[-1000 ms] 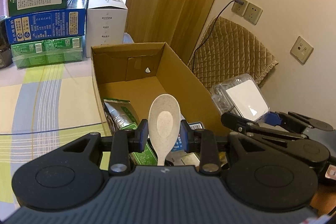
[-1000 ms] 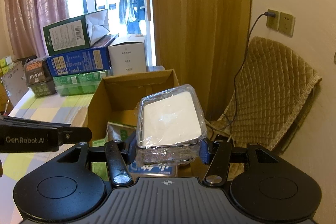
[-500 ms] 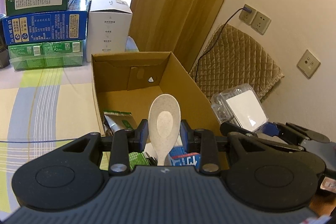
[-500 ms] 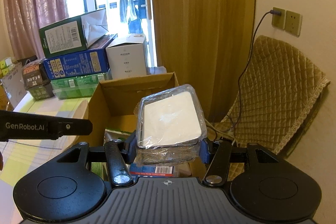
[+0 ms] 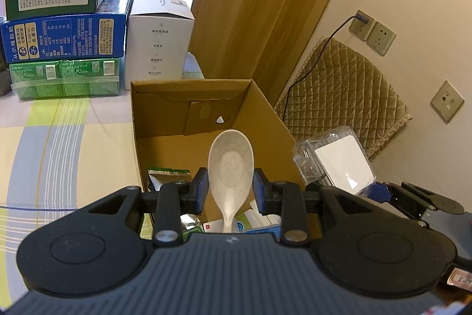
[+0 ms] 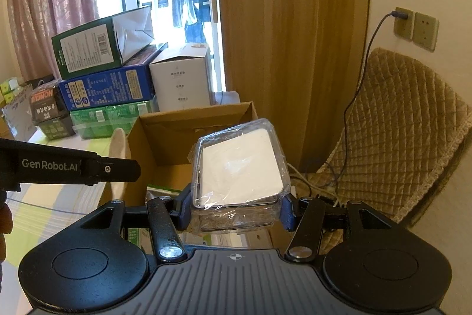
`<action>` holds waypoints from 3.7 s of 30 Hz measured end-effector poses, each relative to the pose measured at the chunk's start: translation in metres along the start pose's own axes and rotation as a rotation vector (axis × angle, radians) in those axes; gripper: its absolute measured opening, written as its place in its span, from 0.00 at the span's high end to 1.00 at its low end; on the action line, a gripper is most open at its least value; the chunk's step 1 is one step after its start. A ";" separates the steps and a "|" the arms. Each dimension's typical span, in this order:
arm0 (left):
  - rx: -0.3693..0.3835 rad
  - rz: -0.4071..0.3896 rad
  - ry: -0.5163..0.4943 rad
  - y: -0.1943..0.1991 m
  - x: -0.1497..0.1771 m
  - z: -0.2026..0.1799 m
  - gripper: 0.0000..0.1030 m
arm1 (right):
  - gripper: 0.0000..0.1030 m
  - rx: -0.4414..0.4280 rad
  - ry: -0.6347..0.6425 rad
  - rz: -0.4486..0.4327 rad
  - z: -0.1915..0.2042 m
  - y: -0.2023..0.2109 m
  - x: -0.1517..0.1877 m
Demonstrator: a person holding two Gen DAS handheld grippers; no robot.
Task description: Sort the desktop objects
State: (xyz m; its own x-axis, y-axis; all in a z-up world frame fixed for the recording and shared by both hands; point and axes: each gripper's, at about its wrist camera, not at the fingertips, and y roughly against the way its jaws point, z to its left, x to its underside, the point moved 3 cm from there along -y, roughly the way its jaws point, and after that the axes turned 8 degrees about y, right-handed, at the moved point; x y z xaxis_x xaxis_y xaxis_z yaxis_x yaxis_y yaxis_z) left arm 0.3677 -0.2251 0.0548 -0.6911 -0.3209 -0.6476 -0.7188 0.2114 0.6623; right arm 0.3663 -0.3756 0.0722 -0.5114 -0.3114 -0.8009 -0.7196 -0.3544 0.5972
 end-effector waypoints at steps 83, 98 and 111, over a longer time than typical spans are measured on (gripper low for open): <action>-0.158 -0.066 0.008 0.123 0.108 0.028 0.01 | 0.02 0.014 -0.157 0.088 0.009 0.111 0.080; -0.231 -0.032 -0.053 0.167 0.162 0.004 0.01 | 0.02 -0.005 -0.166 0.131 0.032 0.167 0.119; -0.230 -0.018 -0.042 0.168 0.171 0.002 0.01 | 0.02 -0.005 -0.162 0.111 0.038 0.178 0.120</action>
State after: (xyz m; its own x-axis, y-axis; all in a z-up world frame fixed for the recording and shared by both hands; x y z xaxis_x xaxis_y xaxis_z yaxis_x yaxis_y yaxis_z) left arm 0.1286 -0.2427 0.0541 -0.6845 -0.2829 -0.6719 -0.6981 -0.0111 0.7159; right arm 0.1583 -0.4424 0.0808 -0.6564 -0.2032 -0.7266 -0.6527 -0.3300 0.6819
